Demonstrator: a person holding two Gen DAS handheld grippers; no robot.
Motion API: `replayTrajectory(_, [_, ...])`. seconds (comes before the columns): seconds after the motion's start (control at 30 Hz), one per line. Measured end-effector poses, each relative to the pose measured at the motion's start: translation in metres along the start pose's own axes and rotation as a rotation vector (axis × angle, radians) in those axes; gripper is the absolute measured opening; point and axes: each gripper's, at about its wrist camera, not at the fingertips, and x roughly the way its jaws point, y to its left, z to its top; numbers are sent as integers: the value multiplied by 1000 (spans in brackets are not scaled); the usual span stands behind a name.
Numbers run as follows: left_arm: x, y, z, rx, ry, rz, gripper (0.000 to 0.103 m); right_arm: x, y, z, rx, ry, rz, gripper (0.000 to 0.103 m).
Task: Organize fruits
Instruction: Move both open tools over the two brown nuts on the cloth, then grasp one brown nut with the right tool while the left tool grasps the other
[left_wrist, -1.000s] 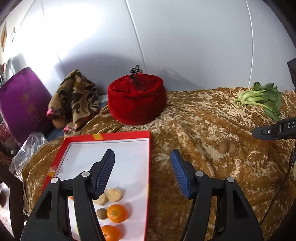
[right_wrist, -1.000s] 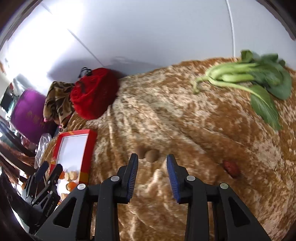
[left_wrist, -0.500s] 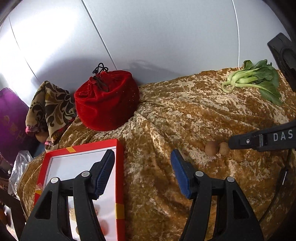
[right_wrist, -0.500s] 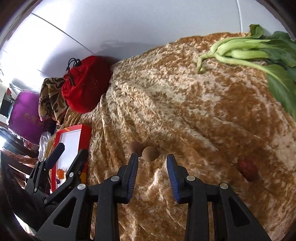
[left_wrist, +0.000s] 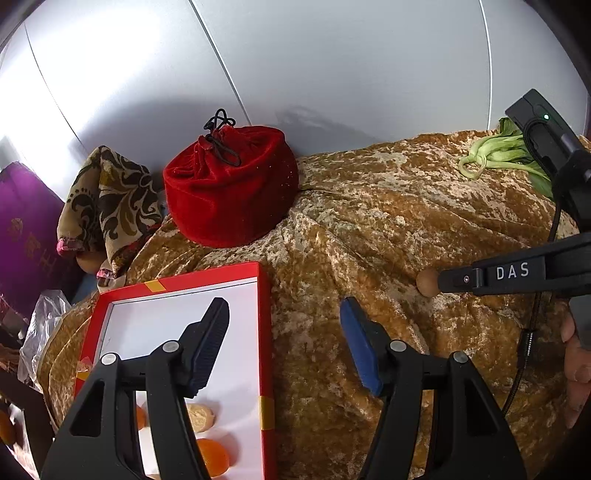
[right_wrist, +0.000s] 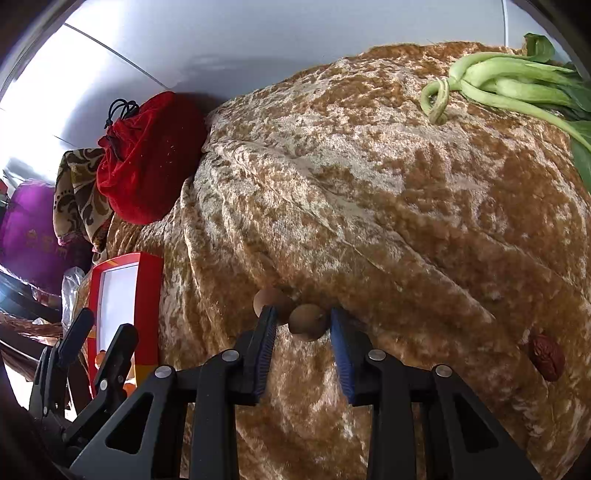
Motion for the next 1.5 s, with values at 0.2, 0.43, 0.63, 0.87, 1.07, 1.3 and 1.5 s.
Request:
replayTrajectory(0.2, [7, -5, 3, -6, 23, -36, 62, 1, -4, 1, 24, 14, 20, 24])
replayTrajectory(0.43, [16, -20, 13, 15, 18, -99, 62, -24, -22, -2, 61, 1, 27, 24])
replayTrajectory(0.63, [21, -50, 20, 79, -16, -129, 62, -34, -47, -9, 90, 29, 5, 24])
replayTrajectory(0.87, [32, -79, 28, 108, -11, -146, 62, -40, -67, -17, 91, 39, 5, 24])
replayTrajectory(1.07, [42, -79, 26, 73, 30, -184, 62, -40, -75, -19, 97, 46, 8, 24])
replayTrajectory(1.3, [31, -78, 16, 116, 26, -252, 62, -36, -73, -18, 100, 47, 10, 24])
replayTrajectory(1.5, [31, -68, 16, 79, 42, -278, 62, -34, -73, -18, 102, 49, 7, 24])
